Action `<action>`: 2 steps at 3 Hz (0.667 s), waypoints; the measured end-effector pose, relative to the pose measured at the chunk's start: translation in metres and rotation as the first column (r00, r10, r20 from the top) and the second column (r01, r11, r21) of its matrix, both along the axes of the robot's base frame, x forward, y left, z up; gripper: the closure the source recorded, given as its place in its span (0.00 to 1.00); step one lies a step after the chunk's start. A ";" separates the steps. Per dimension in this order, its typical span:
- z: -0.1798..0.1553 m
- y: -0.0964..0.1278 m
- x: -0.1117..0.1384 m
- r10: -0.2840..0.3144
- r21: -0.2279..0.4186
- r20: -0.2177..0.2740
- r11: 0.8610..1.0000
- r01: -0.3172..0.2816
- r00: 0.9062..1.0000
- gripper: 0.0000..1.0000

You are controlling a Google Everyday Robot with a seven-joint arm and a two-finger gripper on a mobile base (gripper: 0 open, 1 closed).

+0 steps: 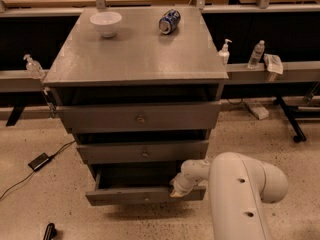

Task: Open bottom drawer

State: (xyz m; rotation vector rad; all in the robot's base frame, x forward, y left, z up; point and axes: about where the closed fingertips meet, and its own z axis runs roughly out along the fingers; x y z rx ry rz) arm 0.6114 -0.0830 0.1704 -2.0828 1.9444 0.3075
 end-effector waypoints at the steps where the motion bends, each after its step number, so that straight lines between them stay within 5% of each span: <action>1: -0.001 0.001 -0.002 0.002 -0.001 -0.003 1.000 -0.002 1.000 1.00; 2: -0.004 0.004 -0.009 0.013 -0.006 -0.018 1.000 -0.014 1.000 1.00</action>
Offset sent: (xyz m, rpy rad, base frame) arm -0.0298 0.0110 -0.0097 -0.0221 0.0562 0.0460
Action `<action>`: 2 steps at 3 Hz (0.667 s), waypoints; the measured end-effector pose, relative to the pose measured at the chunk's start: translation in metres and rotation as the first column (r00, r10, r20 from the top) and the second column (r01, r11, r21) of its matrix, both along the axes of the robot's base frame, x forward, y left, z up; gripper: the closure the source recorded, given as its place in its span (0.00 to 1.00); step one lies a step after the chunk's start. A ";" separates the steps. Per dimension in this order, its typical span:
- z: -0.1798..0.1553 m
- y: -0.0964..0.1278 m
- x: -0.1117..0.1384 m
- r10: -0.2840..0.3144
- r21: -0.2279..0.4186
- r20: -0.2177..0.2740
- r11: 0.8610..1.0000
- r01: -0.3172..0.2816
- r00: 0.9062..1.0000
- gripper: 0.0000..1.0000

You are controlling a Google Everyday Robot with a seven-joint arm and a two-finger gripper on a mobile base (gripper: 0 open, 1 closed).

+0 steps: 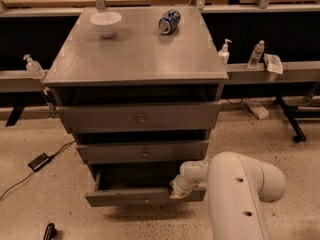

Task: Open bottom drawer

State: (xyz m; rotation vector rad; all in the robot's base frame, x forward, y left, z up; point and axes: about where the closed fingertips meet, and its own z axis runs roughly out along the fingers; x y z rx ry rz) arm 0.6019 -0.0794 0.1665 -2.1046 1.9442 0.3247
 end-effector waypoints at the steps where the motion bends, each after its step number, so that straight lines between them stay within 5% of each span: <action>1: -0.001 0.001 -0.004 0.002 0.000 -0.005 1.000 -0.002 1.000 1.00; 2: -0.006 0.003 -0.017 0.008 0.002 -0.019 1.000 -0.008 1.000 1.00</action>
Offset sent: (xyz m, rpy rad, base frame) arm -0.1263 0.0192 -0.0392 0.0145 0.1424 0.0598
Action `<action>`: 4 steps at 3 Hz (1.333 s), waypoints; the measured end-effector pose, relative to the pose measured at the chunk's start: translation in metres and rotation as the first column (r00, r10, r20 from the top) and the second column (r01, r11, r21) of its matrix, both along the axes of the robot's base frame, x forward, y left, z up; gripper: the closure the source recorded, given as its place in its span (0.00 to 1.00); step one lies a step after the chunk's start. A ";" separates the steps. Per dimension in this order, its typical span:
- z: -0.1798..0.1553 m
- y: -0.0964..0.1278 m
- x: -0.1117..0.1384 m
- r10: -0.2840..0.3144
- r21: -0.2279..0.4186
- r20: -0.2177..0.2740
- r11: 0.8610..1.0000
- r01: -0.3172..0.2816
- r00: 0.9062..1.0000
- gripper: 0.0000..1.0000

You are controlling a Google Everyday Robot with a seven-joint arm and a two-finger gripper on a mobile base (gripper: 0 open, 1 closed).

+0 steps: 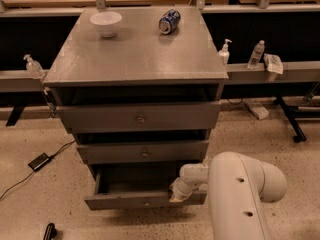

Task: Open bottom drawer

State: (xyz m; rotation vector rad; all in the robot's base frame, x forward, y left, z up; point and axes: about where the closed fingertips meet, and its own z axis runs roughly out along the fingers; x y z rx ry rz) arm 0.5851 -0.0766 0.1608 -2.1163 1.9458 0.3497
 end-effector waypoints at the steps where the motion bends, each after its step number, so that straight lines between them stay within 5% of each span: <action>1: 0.000 0.000 0.000 0.000 0.000 0.000 1.000 0.000 1.000 1.00; 4: -0.004 0.004 -0.028 0.001 0.008 -0.024 1.000 -0.001 1.000 1.00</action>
Offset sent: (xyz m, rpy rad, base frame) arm -0.1651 0.0227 -0.0223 0.0346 0.1400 0.0248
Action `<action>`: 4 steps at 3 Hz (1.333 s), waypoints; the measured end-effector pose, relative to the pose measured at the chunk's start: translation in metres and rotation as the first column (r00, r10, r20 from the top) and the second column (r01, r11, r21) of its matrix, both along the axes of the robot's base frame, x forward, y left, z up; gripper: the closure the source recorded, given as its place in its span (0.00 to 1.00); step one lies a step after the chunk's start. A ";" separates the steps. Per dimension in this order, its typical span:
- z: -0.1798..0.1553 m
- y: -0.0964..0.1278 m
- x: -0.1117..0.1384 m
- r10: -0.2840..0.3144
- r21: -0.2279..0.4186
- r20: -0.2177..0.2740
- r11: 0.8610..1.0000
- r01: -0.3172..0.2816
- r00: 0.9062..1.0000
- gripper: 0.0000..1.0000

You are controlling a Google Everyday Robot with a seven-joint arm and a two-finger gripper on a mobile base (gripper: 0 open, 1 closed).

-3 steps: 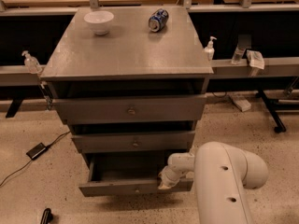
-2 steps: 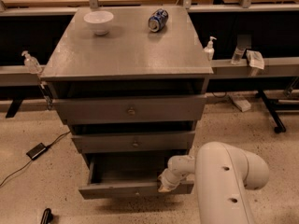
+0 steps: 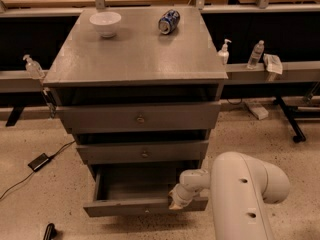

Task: Open bottom drawer

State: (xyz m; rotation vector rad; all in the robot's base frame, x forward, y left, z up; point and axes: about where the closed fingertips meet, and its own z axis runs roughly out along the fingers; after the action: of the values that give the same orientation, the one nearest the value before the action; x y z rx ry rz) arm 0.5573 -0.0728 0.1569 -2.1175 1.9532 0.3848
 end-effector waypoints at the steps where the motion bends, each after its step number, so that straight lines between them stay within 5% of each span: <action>1: 0.000 0.000 -0.002 -0.001 0.001 -0.002 1.000 0.001 1.000 1.00; 4: -0.003 0.003 -0.040 -0.011 0.017 -0.036 1.000 0.012 0.999 1.00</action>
Offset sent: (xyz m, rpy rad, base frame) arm -0.1948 0.0140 -0.0162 0.0831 0.1652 -0.0480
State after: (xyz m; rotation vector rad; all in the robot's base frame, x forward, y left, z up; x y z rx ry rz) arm 0.5174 -0.0695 0.1535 -2.1019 1.9733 0.4384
